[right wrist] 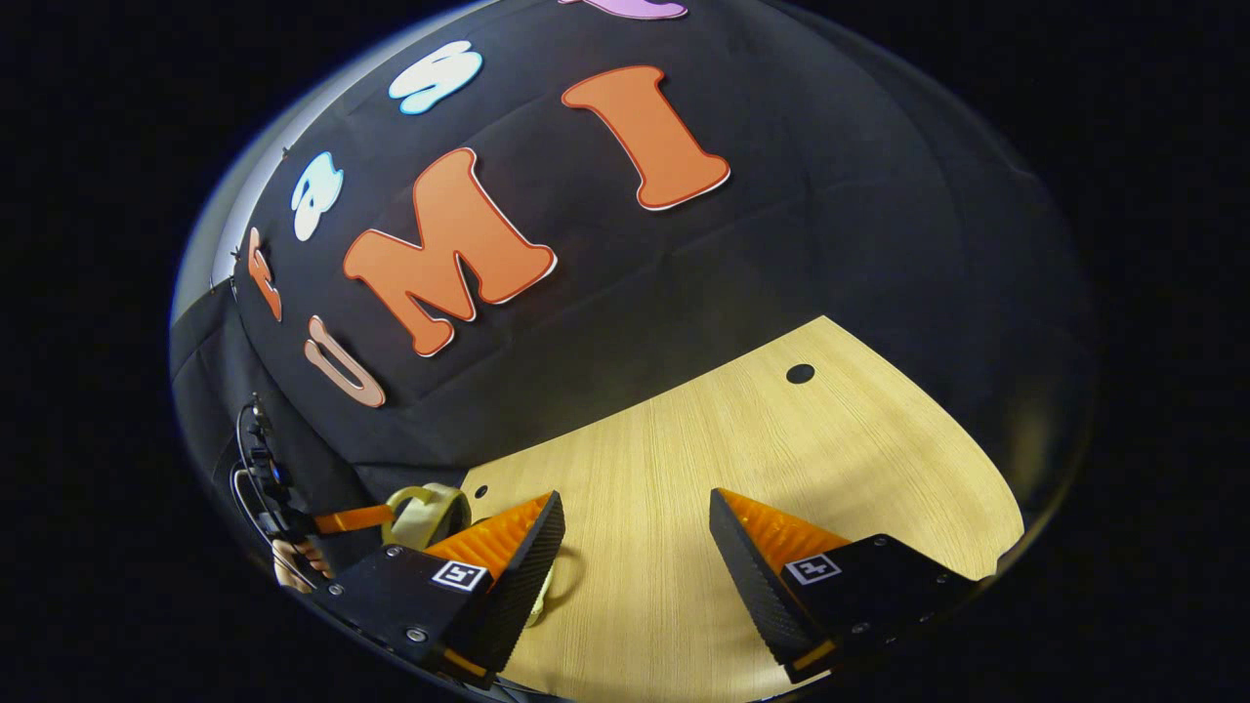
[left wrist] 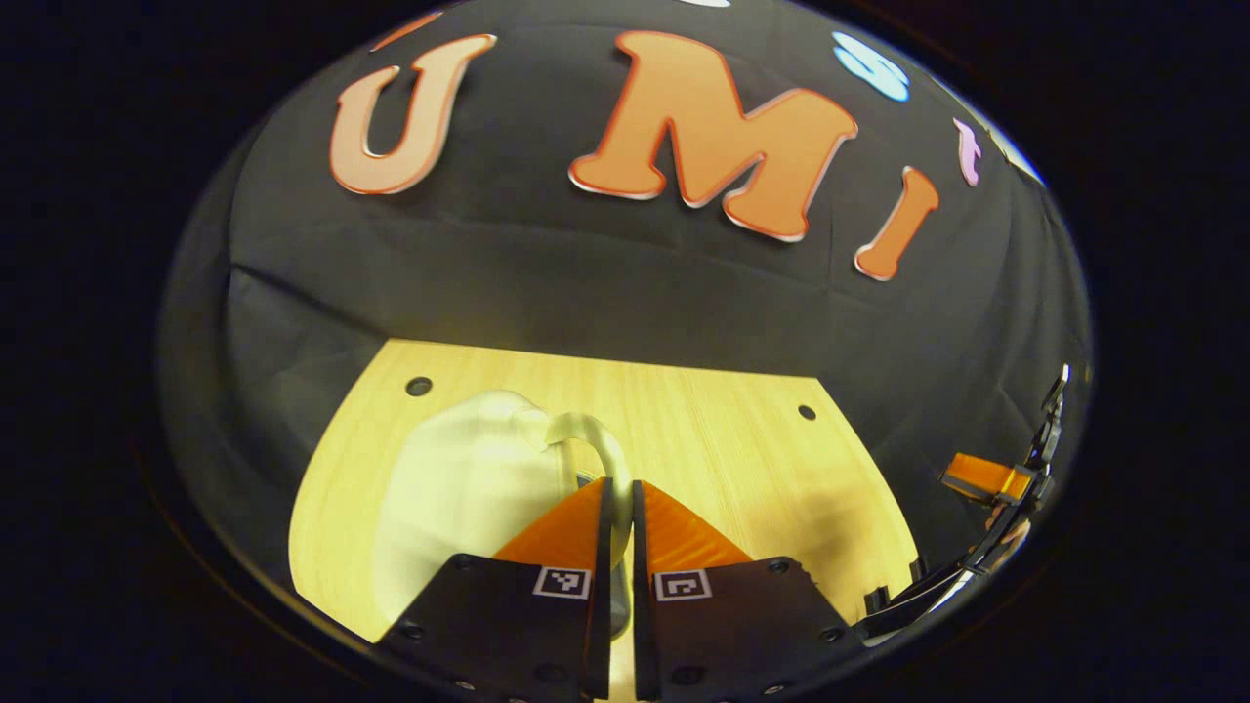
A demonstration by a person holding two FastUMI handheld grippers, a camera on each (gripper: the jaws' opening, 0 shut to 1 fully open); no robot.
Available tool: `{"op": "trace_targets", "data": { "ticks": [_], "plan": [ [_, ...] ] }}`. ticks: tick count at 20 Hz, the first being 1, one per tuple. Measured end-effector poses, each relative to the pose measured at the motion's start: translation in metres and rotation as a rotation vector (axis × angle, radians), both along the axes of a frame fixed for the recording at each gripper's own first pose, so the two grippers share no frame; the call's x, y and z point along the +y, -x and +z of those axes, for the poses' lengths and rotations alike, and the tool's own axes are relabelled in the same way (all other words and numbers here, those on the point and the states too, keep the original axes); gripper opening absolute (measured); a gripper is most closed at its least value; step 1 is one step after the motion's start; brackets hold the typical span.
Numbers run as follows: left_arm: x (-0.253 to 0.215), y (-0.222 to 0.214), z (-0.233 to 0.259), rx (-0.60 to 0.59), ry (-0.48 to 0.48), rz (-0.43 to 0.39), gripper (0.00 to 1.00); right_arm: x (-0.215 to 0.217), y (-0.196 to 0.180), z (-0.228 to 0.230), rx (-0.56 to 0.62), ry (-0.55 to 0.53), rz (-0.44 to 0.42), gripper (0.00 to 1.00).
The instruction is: First open the suitcase, pack the skin care products into it, and then close the suitcase.
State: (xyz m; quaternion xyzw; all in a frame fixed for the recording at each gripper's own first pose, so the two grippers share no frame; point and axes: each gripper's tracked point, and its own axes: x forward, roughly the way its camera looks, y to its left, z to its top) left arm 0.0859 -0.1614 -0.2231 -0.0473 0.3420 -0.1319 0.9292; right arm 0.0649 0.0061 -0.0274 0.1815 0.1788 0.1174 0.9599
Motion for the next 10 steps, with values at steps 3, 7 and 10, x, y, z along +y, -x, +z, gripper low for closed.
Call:
{"op": "trace_targets", "data": {
  "ticks": [3, 7, 10],
  "plan": [
    [-0.032, -0.029, -0.029, 0.039, -0.061, -0.037, 0.10, -0.006, 0.001, -0.008, 0.016, 0.001, -0.001, 0.95],
    [-0.070, -0.061, -0.079, 0.077, -0.165, -0.079, 0.10, -0.017, 0.004, -0.021, 0.036, 0.021, -0.011, 0.95],
    [-0.099, -0.085, -0.107, 0.104, -0.232, -0.097, 0.10, -0.022, 0.002, -0.034, 0.054, 0.045, -0.024, 0.95]
  ]
}}
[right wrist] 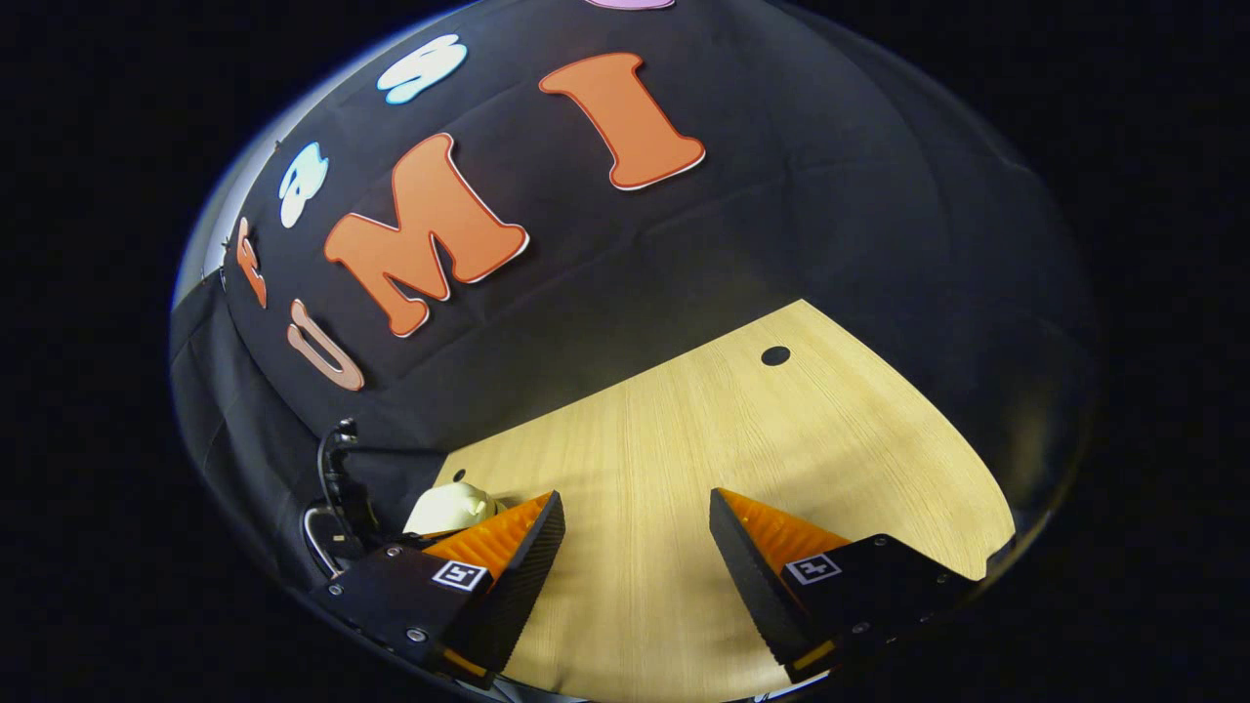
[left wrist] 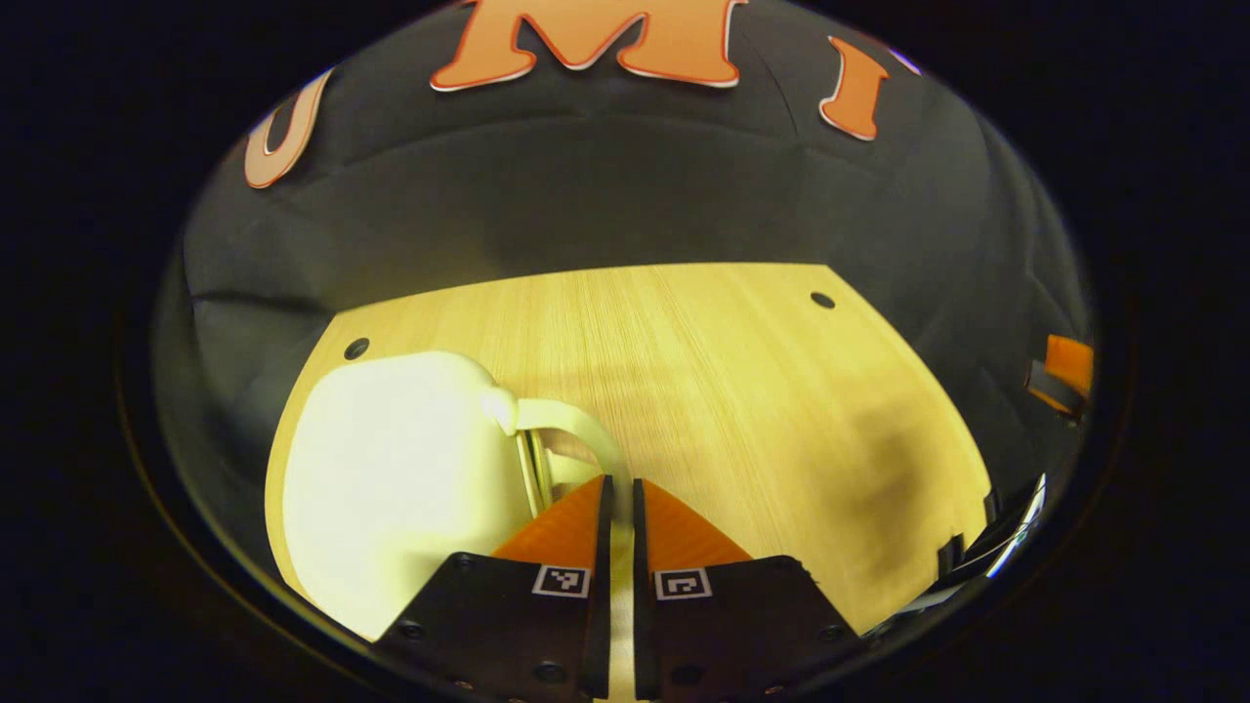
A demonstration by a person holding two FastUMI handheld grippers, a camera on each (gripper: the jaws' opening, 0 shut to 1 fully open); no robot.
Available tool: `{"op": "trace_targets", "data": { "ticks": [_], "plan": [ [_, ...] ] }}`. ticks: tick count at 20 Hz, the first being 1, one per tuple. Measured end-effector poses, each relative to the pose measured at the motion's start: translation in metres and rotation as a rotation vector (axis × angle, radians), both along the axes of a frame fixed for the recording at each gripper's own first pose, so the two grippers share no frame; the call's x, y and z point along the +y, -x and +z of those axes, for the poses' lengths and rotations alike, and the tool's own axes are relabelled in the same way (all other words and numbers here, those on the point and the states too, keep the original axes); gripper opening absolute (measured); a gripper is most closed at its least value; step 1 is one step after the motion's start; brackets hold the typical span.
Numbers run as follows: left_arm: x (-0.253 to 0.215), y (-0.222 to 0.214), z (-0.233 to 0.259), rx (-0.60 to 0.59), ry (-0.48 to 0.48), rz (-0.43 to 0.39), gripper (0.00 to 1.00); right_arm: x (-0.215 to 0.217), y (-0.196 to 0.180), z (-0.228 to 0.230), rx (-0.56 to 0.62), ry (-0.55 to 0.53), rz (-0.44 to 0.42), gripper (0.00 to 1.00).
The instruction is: First open the suitcase, pack the skin care products into it, and then close the suitcase.
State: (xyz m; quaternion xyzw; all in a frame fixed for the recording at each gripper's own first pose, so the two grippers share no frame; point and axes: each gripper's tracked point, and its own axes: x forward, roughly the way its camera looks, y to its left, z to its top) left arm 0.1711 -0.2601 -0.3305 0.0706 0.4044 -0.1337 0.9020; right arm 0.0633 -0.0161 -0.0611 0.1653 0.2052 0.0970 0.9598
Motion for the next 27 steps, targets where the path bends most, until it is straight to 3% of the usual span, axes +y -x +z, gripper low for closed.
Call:
{"op": "trace_targets", "data": {
  "ticks": [5, 6, 7, 9, 10, 13, 17, 20, 24, 27],
  "plan": [
    [-0.039, -0.050, 0.002, -0.040, -0.154, -0.045, 0.17, -0.004, 0.000, -0.015, 0.013, 0.064, -0.010, 0.95],
    [-0.016, -0.022, -0.010, -0.044, -0.136, -0.042, 0.26, -0.005, 0.000, -0.014, 0.007, 0.076, -0.008, 0.95],
    [-0.038, -0.035, 0.008, -0.057, -0.113, -0.035, 0.39, -0.004, -0.001, -0.012, -0.001, 0.088, -0.008, 0.95],
    [-0.056, -0.044, 0.045, -0.114, -0.063, -0.037, 0.55, -0.002, -0.003, -0.002, -0.029, 0.117, -0.011, 0.95],
    [-0.061, -0.050, 0.071, -0.173, -0.056, -0.028, 0.54, -0.002, -0.006, 0.008, -0.058, 0.143, -0.018, 0.95],
    [-0.075, -0.070, 0.167, -0.395, -0.021, 0.030, 0.97, 0.005, -0.009, 0.050, -0.186, 0.214, -0.035, 0.95],
    [-0.087, -0.079, 0.286, -0.697, 0.117, 0.166, 0.99, 0.029, 0.006, 0.118, -0.396, 0.254, -0.030, 0.95],
    [-0.093, -0.075, 0.327, -0.866, 0.171, 0.220, 0.99, 0.053, 0.015, 0.160, -0.535, 0.315, -0.017, 0.95],
    [-0.086, -0.076, 0.338, -0.882, 0.195, 0.261, 0.99, 0.068, 0.037, 0.168, -0.601, 0.337, -0.009, 0.95],
    [-0.083, -0.077, 0.340, -0.864, 0.207, 0.291, 0.99, 0.076, 0.039, 0.148, -0.564, 0.314, -0.007, 0.95]
  ]
}}
